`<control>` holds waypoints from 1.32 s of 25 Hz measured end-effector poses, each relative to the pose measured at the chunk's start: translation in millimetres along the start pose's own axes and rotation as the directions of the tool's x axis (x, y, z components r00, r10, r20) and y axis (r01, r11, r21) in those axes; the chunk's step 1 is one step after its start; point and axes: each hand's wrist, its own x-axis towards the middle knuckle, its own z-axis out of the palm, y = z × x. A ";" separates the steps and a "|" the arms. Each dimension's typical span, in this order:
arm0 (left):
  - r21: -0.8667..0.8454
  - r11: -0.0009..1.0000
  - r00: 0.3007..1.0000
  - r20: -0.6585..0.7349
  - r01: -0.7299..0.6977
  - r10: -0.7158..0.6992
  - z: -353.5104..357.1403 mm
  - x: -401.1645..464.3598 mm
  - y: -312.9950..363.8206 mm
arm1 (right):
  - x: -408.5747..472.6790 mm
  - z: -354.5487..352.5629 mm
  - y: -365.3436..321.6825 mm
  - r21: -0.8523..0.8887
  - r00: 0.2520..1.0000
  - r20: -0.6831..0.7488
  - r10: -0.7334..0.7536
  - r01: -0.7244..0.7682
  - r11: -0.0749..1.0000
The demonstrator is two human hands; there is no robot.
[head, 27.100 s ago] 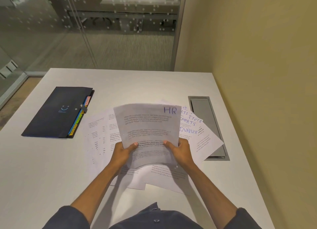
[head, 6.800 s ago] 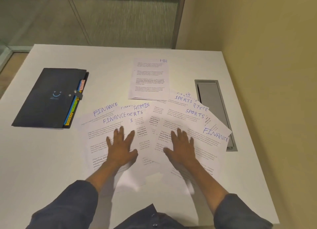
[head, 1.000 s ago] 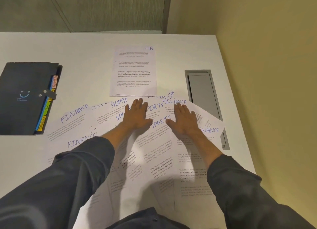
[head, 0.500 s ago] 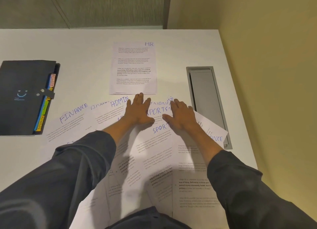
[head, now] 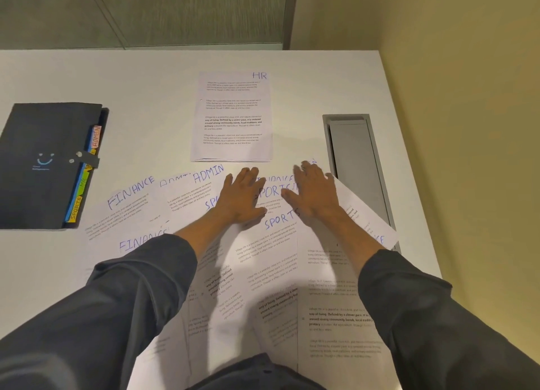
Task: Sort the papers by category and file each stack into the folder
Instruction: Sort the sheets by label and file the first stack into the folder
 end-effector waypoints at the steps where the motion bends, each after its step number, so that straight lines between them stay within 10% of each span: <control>1: -0.008 1.000 0.999 -0.031 -0.013 0.013 0.2 -0.1 1.2 | -0.8 2.4 -4.5 -0.018 0.996 -0.006 -0.087 0.087 0.996; 14: -0.067 0.998 1.000 -0.006 0.018 -0.018 -8.7 -1.9 2.9 | 10.0 -8.5 -13.7 -0.028 0.982 0.086 0.168 -0.166 0.986; 33: -0.256 0.932 0.939 -0.163 0.256 -0.303 13.4 -101.7 -17.4 | -77.2 28.3 -61.3 -0.048 0.984 0.039 -0.174 0.176 0.983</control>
